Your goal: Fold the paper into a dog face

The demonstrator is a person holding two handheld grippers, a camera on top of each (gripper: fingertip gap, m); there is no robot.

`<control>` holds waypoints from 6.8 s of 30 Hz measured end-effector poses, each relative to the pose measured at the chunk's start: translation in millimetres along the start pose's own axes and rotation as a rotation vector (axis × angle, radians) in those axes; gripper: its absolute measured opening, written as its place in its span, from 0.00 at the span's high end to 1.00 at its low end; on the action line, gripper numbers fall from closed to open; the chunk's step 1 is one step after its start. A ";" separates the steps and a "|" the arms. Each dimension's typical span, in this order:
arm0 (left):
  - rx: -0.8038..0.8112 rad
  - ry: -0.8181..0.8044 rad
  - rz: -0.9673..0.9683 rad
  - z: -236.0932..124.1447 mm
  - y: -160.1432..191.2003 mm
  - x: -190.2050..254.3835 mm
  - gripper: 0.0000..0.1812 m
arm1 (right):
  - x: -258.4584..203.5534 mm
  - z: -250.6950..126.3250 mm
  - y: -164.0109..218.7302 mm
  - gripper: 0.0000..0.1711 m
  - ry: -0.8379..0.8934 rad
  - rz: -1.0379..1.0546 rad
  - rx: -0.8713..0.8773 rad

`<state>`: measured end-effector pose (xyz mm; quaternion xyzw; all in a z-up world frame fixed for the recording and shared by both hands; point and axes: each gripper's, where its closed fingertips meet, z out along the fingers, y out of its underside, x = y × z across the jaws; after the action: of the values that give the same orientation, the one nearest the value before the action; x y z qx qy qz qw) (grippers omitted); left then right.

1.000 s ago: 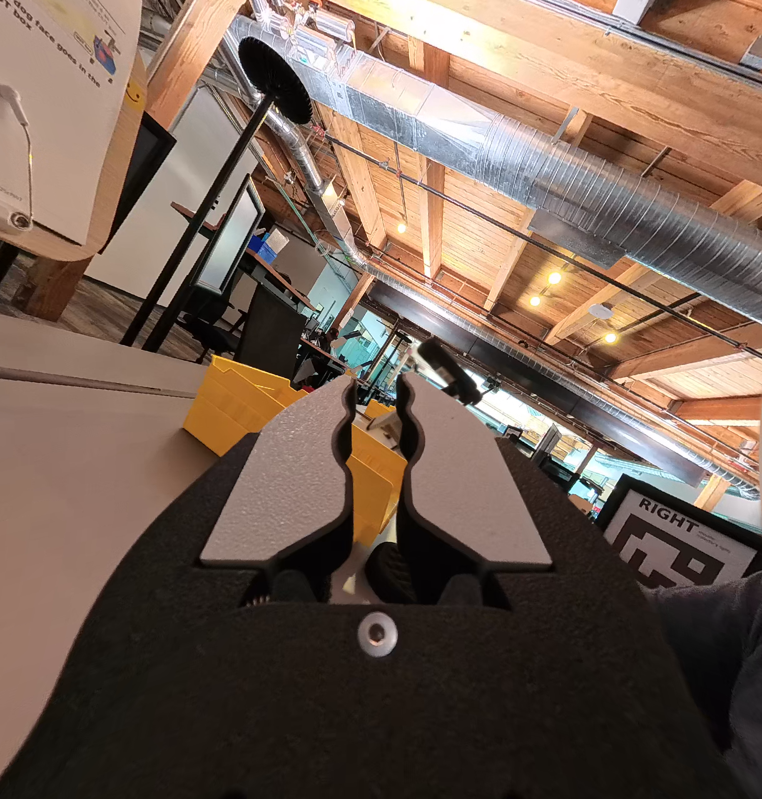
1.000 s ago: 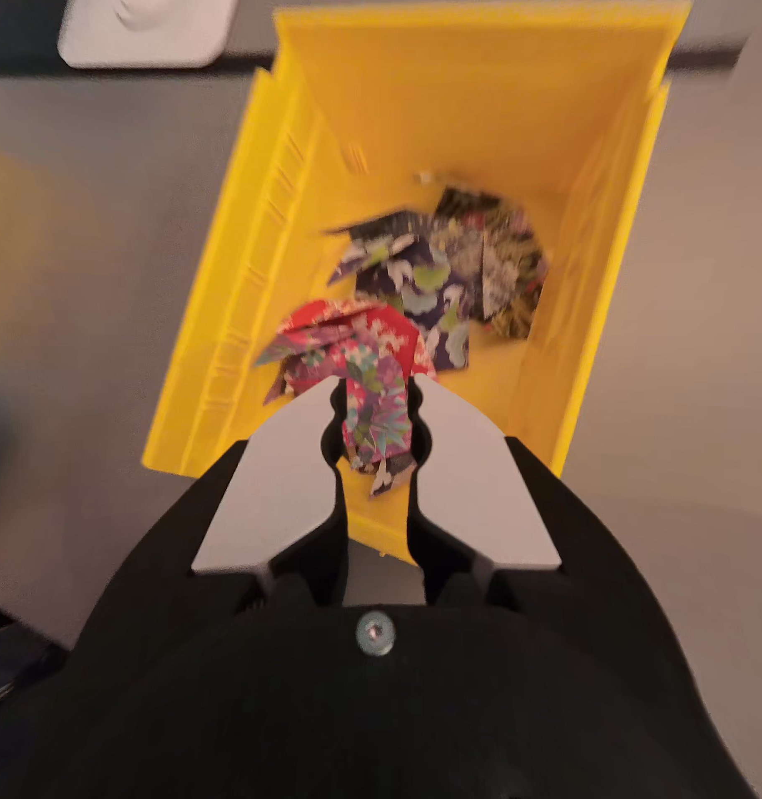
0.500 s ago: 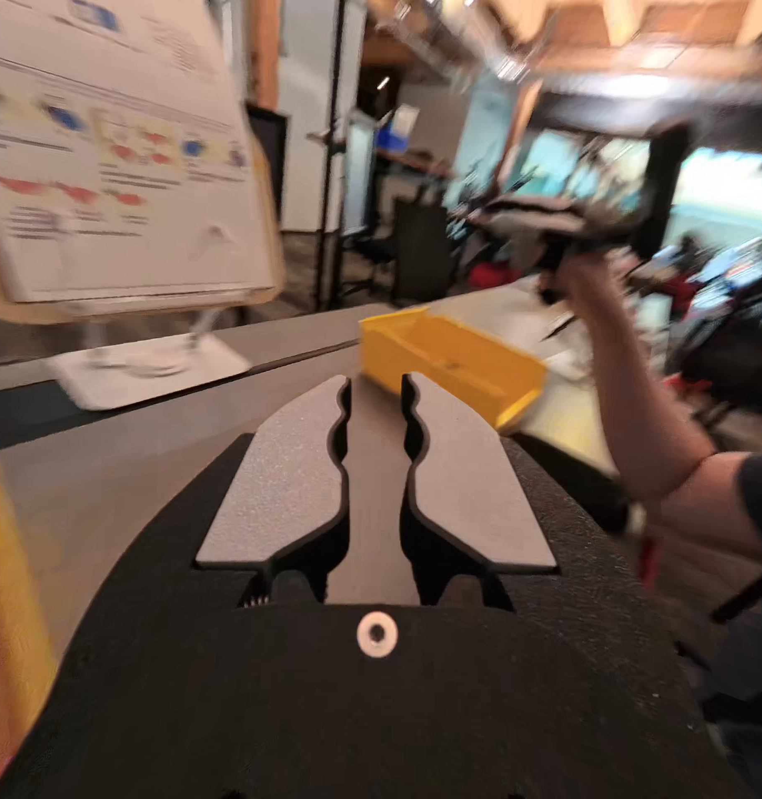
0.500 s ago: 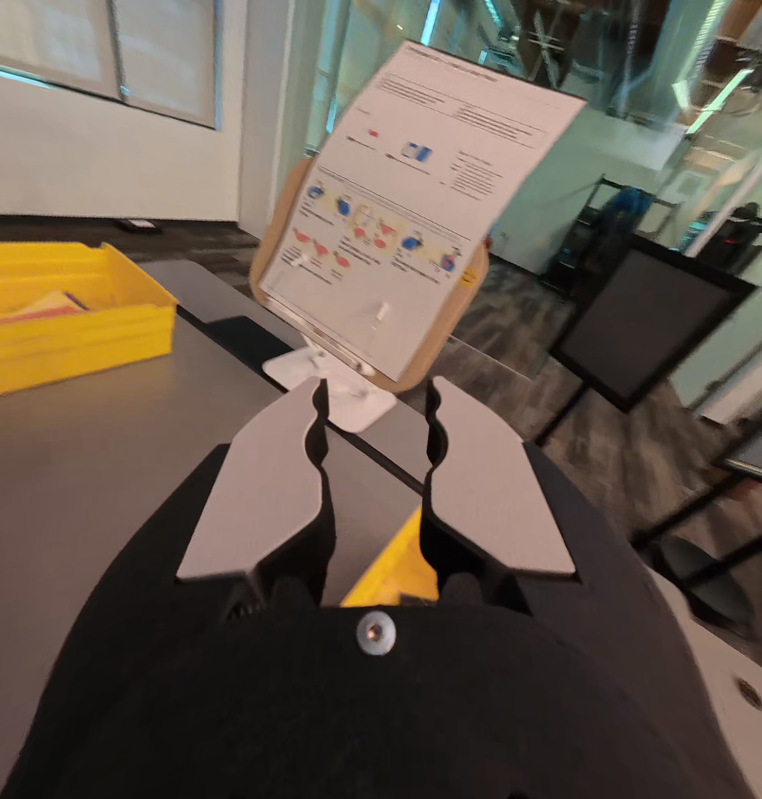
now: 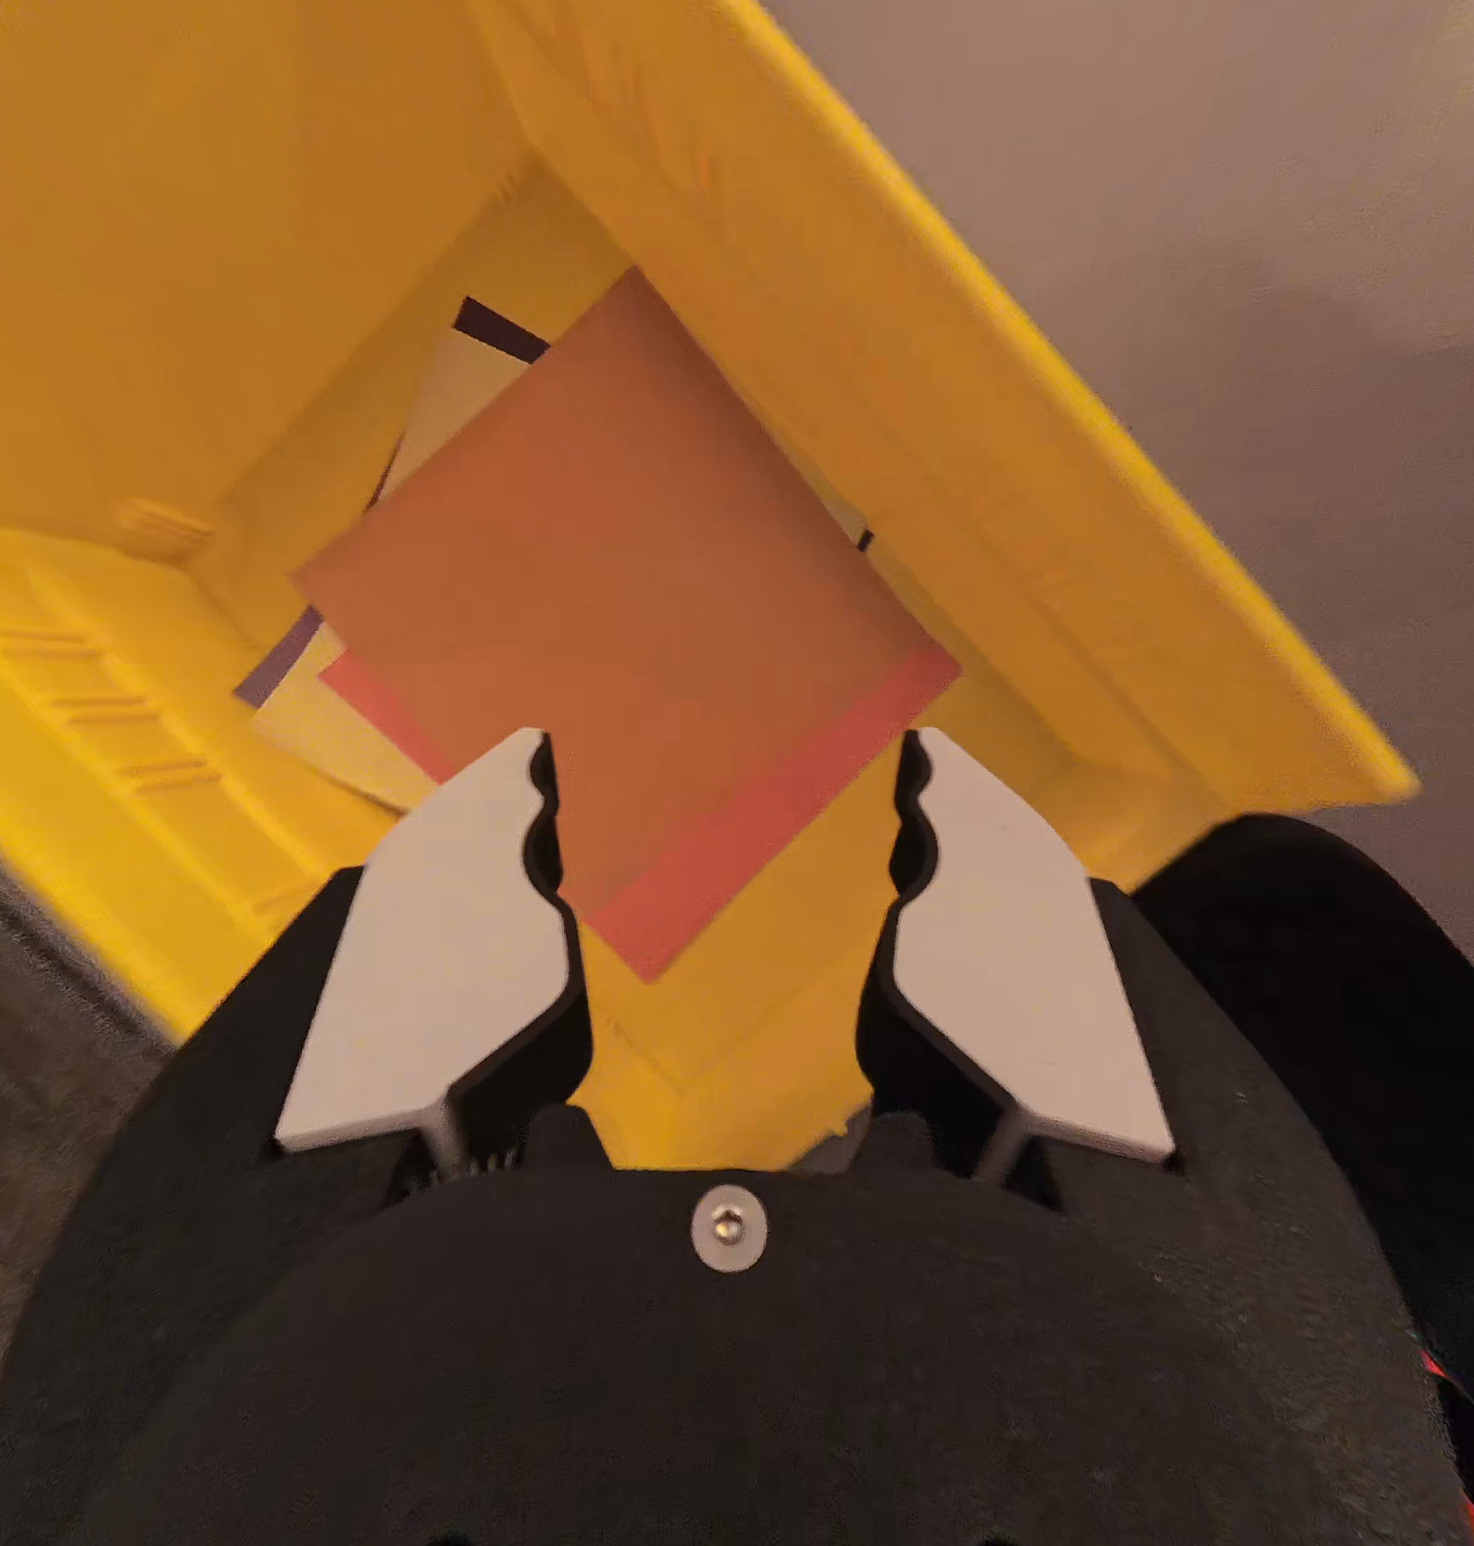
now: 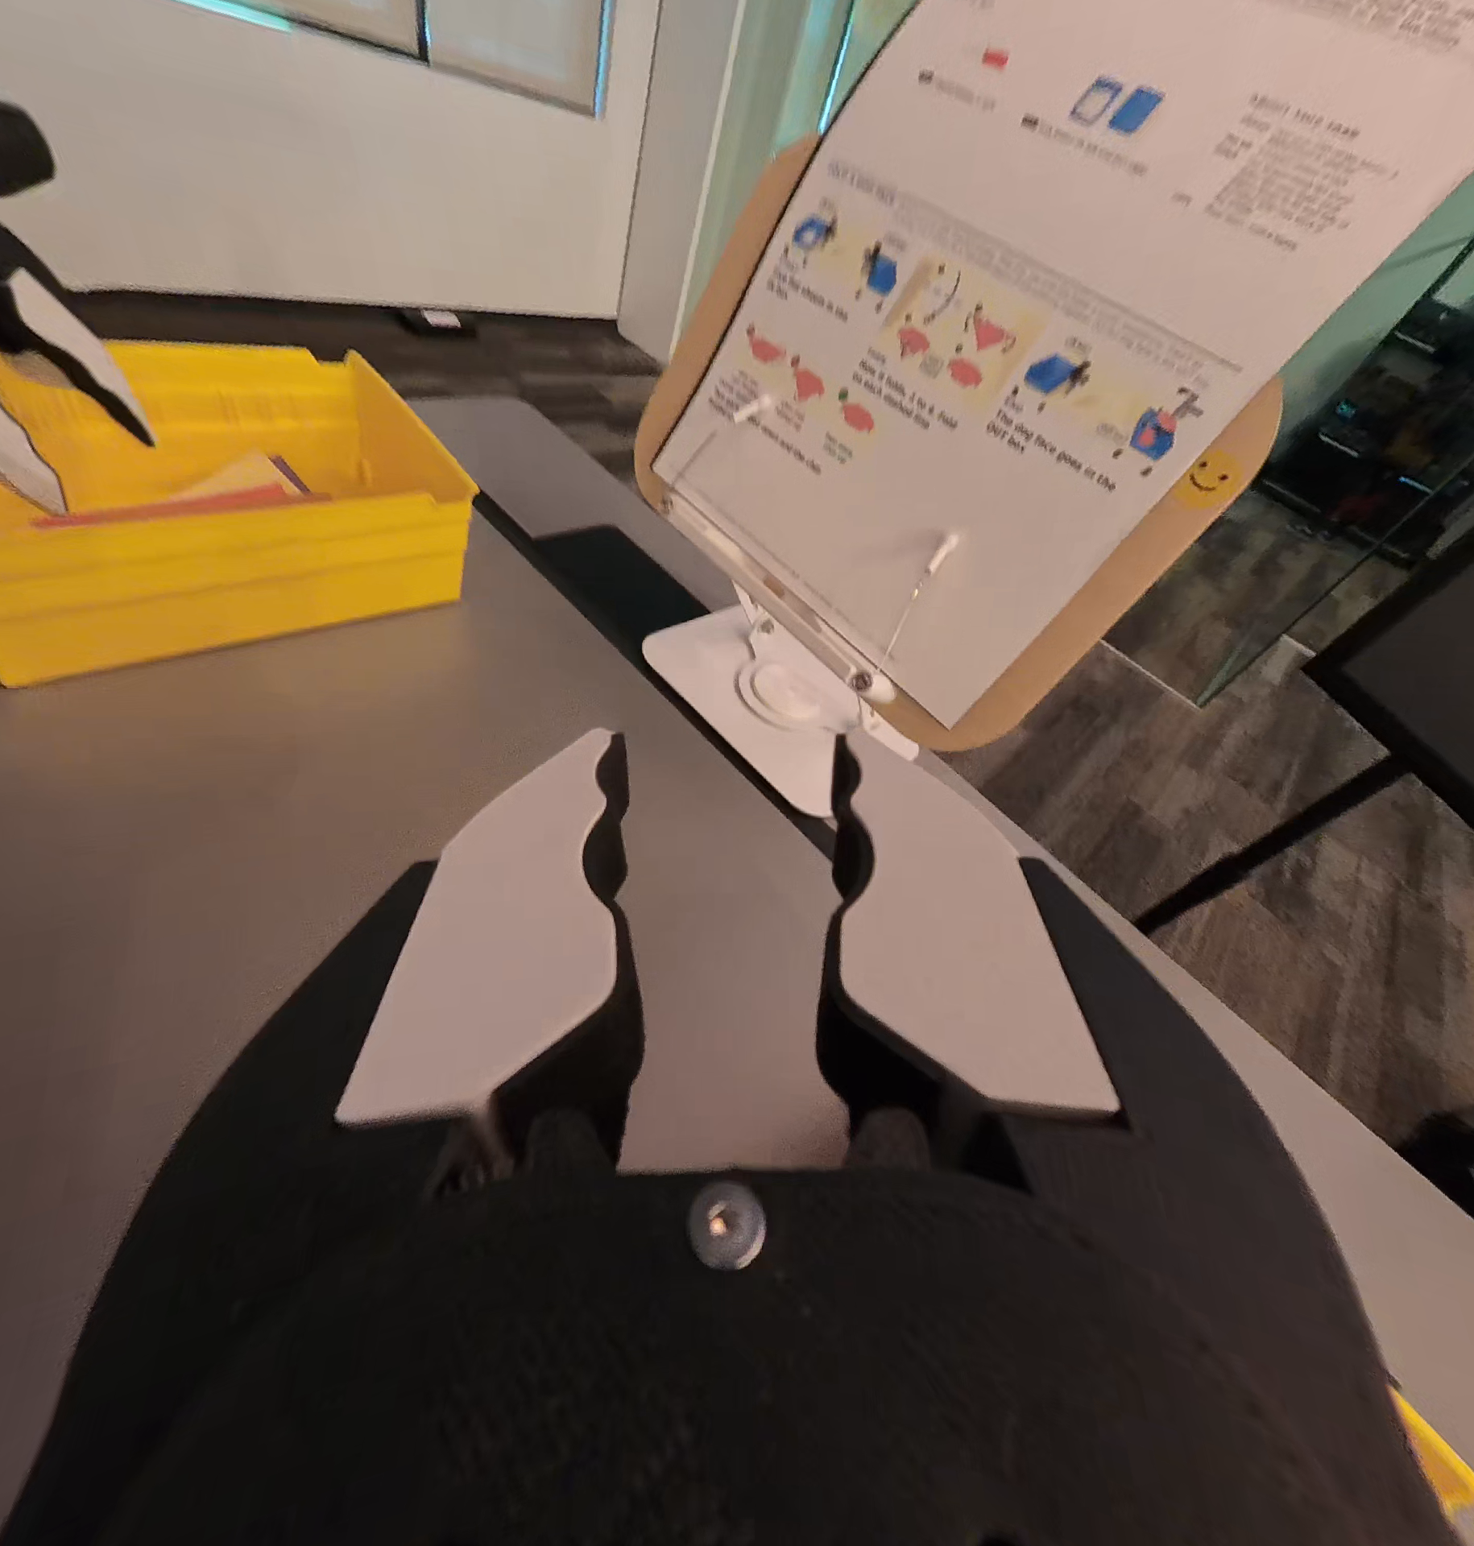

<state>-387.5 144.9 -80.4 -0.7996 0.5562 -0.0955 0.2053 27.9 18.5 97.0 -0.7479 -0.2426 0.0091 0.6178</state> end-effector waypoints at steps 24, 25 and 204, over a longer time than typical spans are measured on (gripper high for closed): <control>-0.062 0.023 -0.035 75.1 9.2 -25.3 0.73 | 38.3 -33.7 7.4 0.73 0.062 0.052 0.030; -0.060 0.017 -0.036 74.5 9.4 -24.6 0.78 | 38.9 -35.3 6.3 0.73 0.064 0.049 0.035; 0.572 -0.040 0.134 1.0 -128.7 192.3 0.82 | 98.5 -69.9 34.8 0.74 0.239 0.130 0.030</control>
<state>-207.9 4.7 -39.9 -0.6725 0.5541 -0.2187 0.4391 148.9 -13.1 109.3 -0.7483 -0.1183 -0.0363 0.6517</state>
